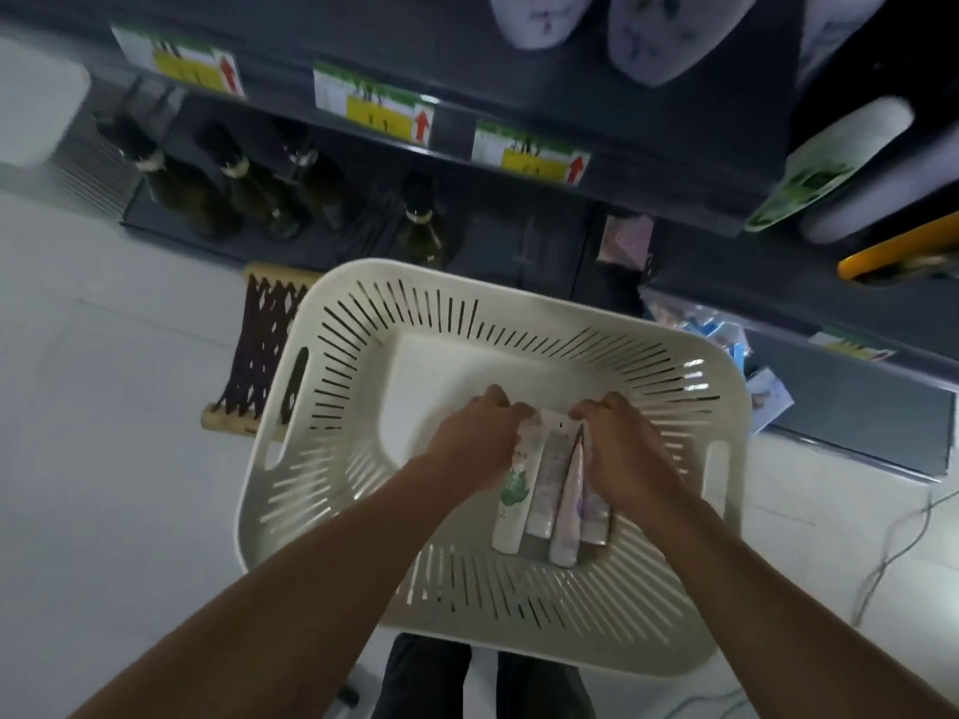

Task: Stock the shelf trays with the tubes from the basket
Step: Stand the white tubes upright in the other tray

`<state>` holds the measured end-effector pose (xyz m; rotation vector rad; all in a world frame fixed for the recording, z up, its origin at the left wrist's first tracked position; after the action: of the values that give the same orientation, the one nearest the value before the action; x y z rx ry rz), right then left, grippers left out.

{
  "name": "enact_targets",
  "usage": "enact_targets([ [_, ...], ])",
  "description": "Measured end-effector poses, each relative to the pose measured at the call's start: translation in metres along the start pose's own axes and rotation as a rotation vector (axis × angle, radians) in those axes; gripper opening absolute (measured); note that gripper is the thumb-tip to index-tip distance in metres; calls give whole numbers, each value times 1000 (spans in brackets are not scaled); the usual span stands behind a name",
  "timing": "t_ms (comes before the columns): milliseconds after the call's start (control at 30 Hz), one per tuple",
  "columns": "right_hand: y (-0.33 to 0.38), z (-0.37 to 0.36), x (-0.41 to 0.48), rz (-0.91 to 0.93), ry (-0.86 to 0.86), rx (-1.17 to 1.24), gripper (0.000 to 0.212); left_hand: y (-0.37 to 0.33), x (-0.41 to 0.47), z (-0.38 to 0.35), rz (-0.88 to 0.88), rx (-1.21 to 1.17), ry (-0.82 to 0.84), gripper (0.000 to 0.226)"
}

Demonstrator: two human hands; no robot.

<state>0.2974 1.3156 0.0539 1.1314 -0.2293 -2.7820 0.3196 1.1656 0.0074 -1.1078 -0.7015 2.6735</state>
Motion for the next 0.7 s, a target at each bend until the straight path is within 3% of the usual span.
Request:
enact_targets([
  [133, -13, -19, 16, -43, 73, 16, 33, 5, 6, -13, -46, -13, -56, 41],
  [433, 0, -11, 8, 145, 81, -199, 25, 16, 1, 11, -2, -178, -34, 16],
  [700, 12, 19, -40, 110, 137, -25, 29, 1, -42, 43, -35, -127, -160, 8],
])
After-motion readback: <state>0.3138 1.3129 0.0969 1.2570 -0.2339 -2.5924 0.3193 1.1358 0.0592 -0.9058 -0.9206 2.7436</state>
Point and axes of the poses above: each hand's wrist, its own x-axis towards the middle knuckle, its own z-axis out of the back of the hand, y = z × x, the point moved 5 cm from there along x, towards the middle knuckle, and after that the axes turned 6 degrees about y, right-handed, at the moved point
